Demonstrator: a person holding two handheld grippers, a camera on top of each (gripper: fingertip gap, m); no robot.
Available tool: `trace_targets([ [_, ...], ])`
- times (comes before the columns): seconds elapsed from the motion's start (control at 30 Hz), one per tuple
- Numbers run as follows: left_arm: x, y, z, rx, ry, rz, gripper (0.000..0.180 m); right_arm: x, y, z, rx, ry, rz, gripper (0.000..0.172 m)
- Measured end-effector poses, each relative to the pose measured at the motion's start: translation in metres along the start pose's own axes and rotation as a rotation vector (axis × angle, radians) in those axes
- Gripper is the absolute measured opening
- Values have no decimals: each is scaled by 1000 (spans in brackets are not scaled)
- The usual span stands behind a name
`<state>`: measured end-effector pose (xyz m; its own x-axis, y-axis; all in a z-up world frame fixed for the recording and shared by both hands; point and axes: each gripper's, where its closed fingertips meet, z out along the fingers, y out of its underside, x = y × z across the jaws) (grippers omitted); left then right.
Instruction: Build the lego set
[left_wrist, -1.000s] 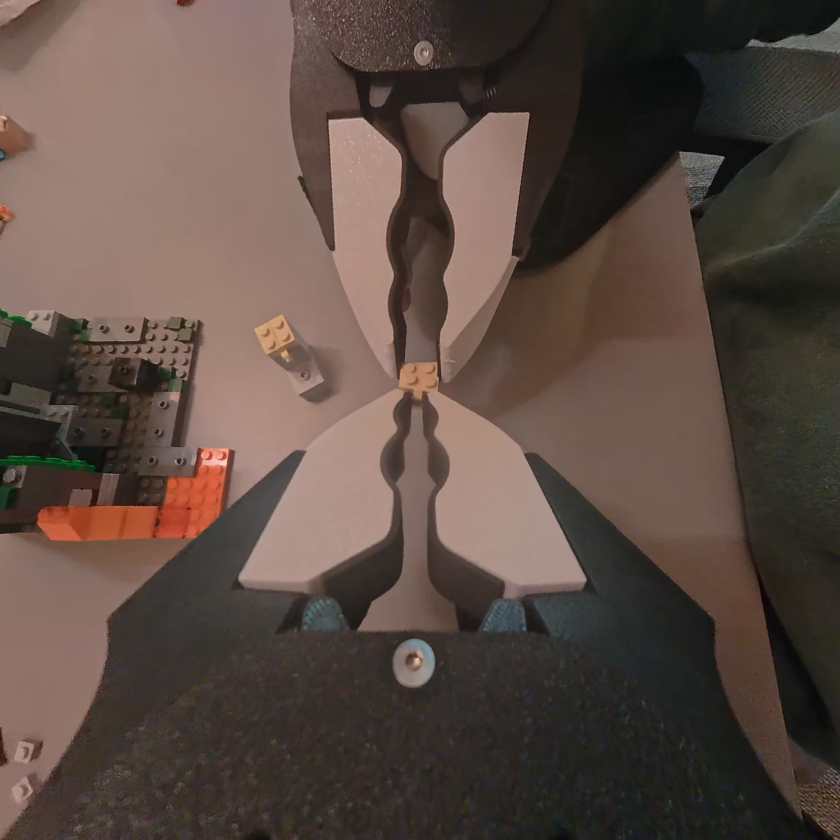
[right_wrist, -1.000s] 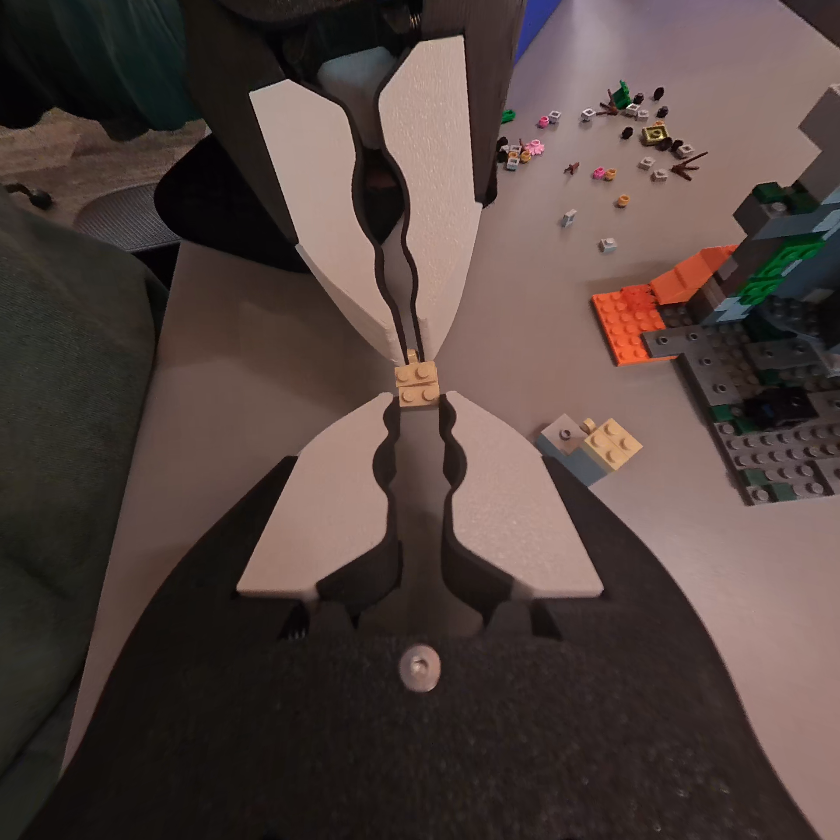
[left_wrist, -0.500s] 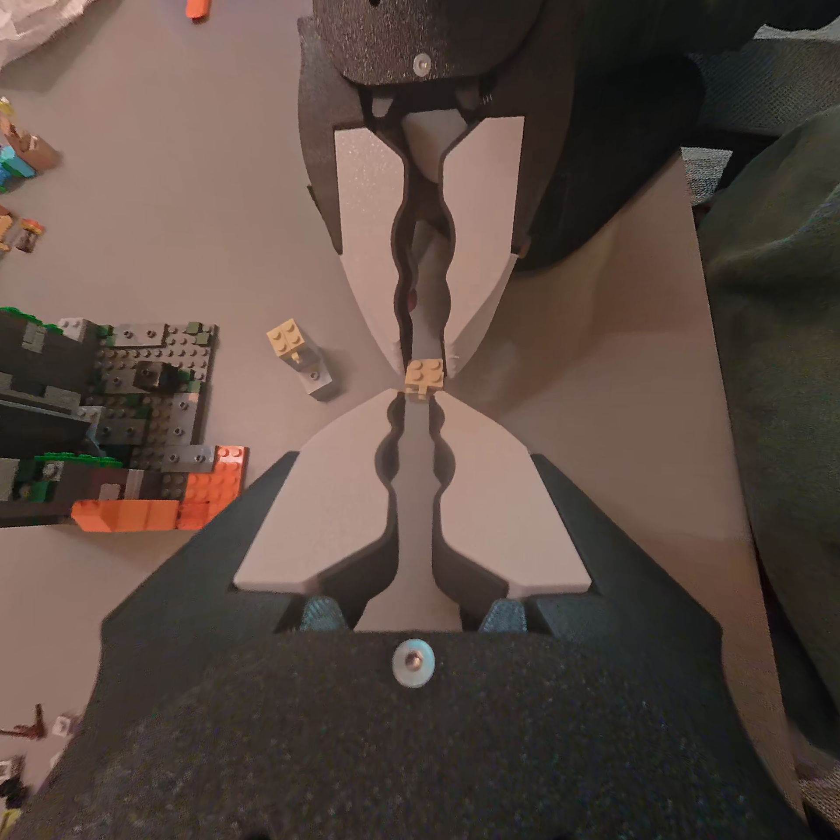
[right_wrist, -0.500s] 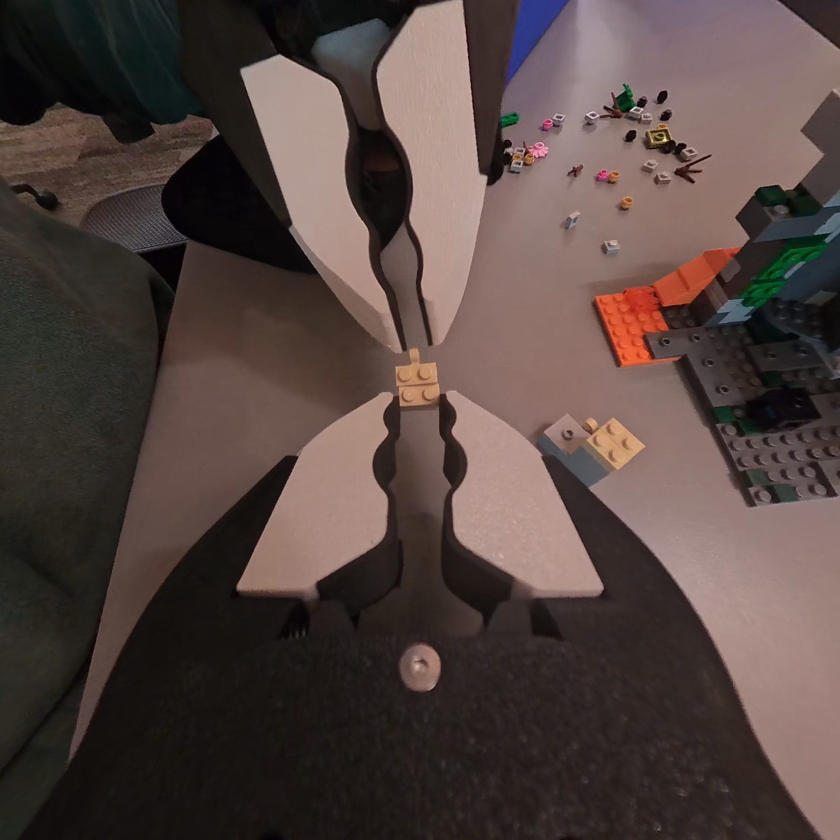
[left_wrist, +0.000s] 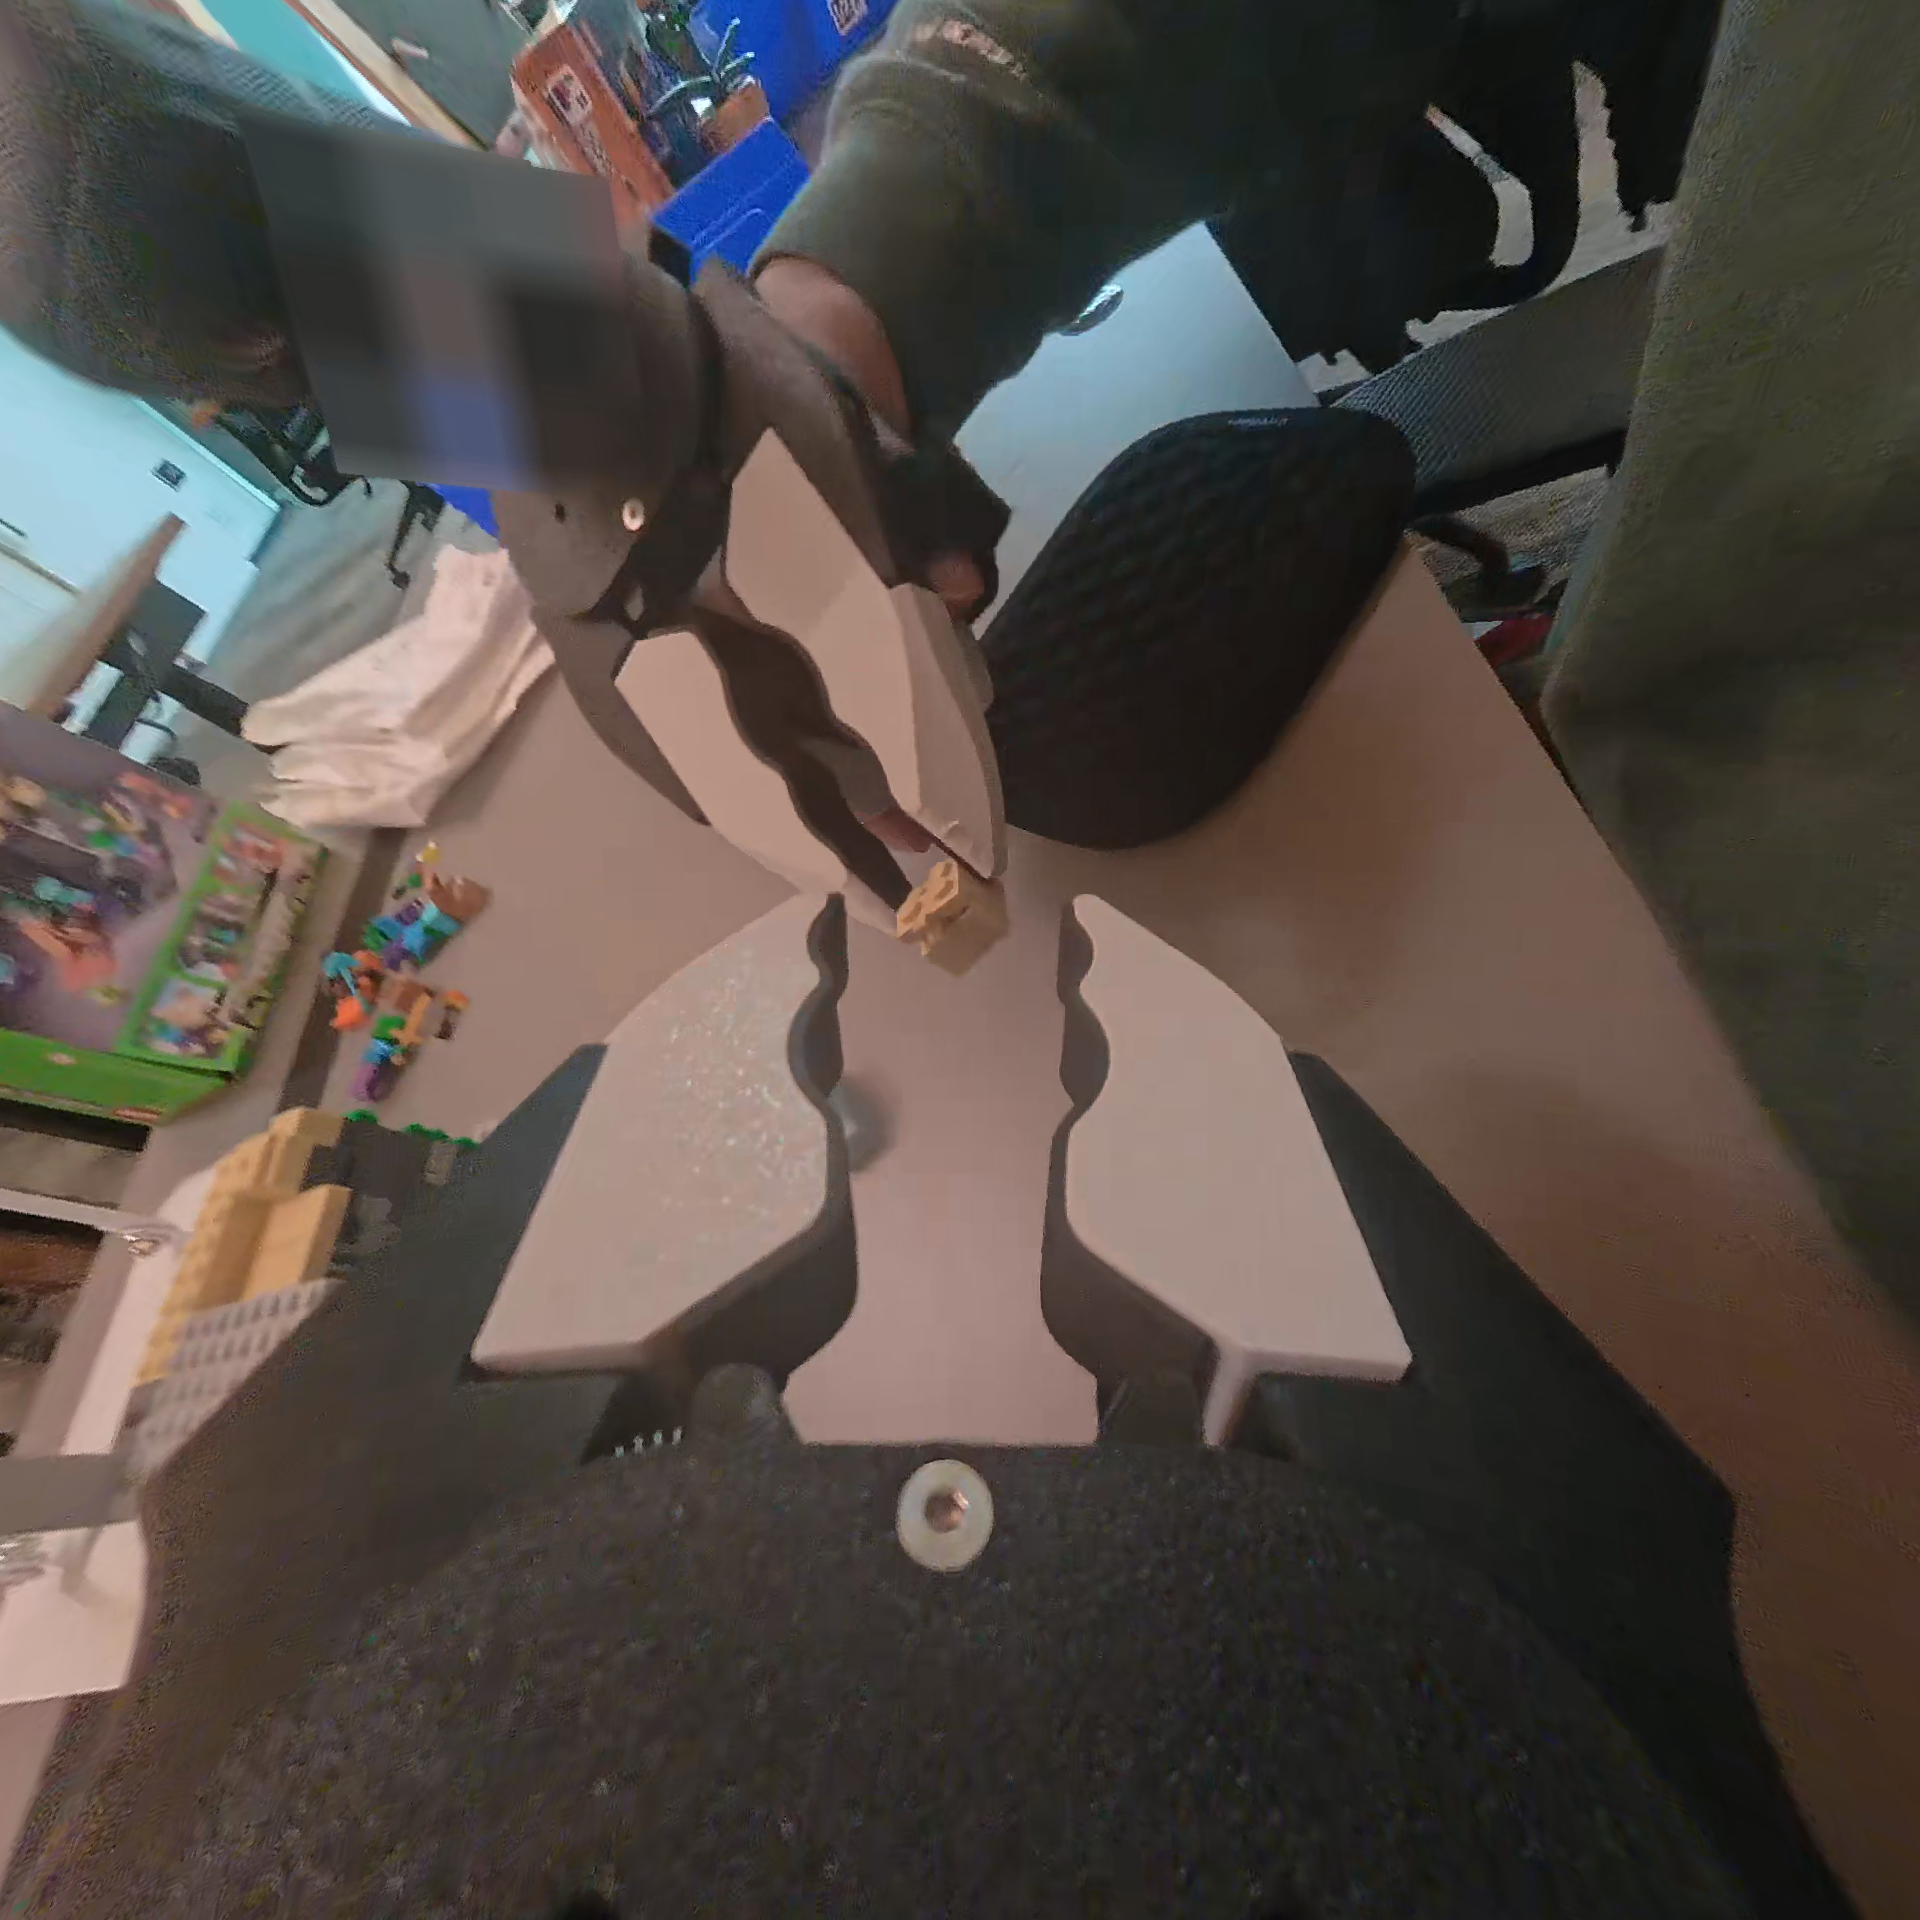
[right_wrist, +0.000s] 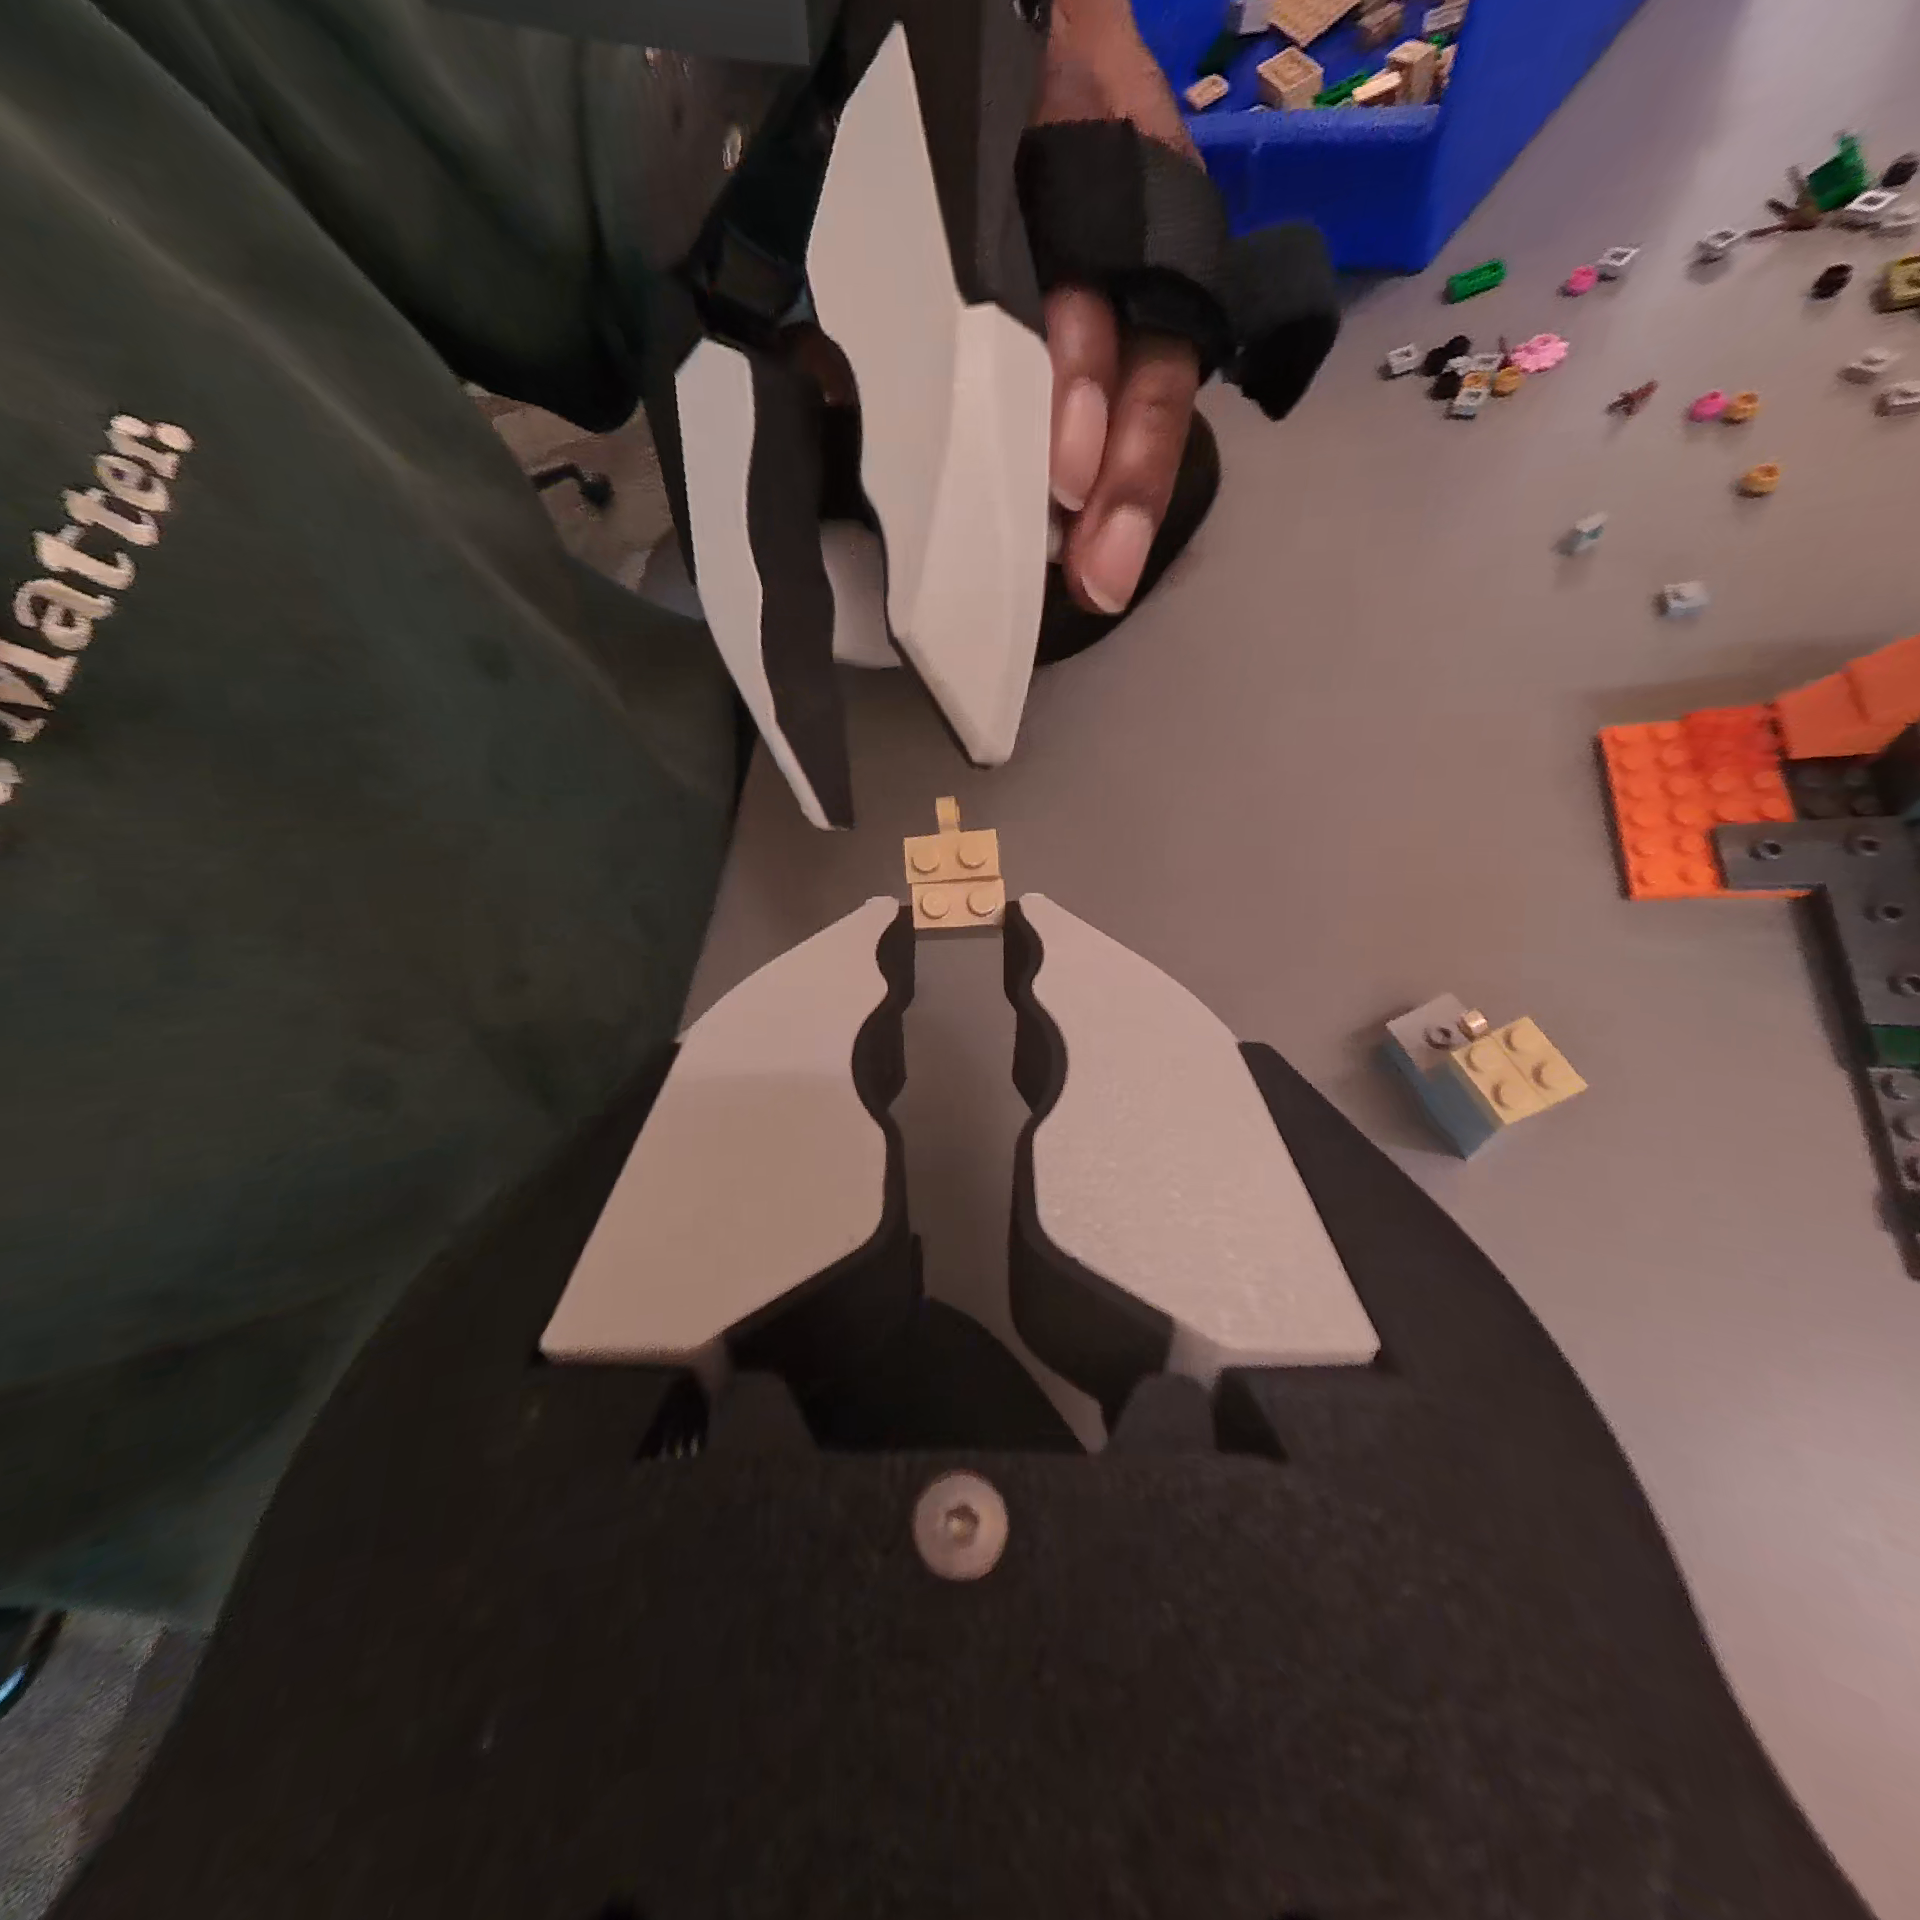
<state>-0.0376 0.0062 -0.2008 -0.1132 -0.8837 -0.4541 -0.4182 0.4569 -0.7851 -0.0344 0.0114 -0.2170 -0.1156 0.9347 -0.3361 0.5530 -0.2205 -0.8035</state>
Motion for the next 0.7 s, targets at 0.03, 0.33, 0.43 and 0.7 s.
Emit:
trace_targets([
  [0.03,0,-1,1,-4,-9,24,39,-2,-2,-1,-4,-18,5,16],
  [0.33,5,-2,1,-11,-16,122,31,-14,-13,5,16,-114,51,16],
  [0.43,7,0,0,-23,-16,127,25,-16,-12,7,20,-135,66,16],
  [0.7,16,-2,-1,-17,3,139,18,-23,-11,12,36,-213,138,16],
])
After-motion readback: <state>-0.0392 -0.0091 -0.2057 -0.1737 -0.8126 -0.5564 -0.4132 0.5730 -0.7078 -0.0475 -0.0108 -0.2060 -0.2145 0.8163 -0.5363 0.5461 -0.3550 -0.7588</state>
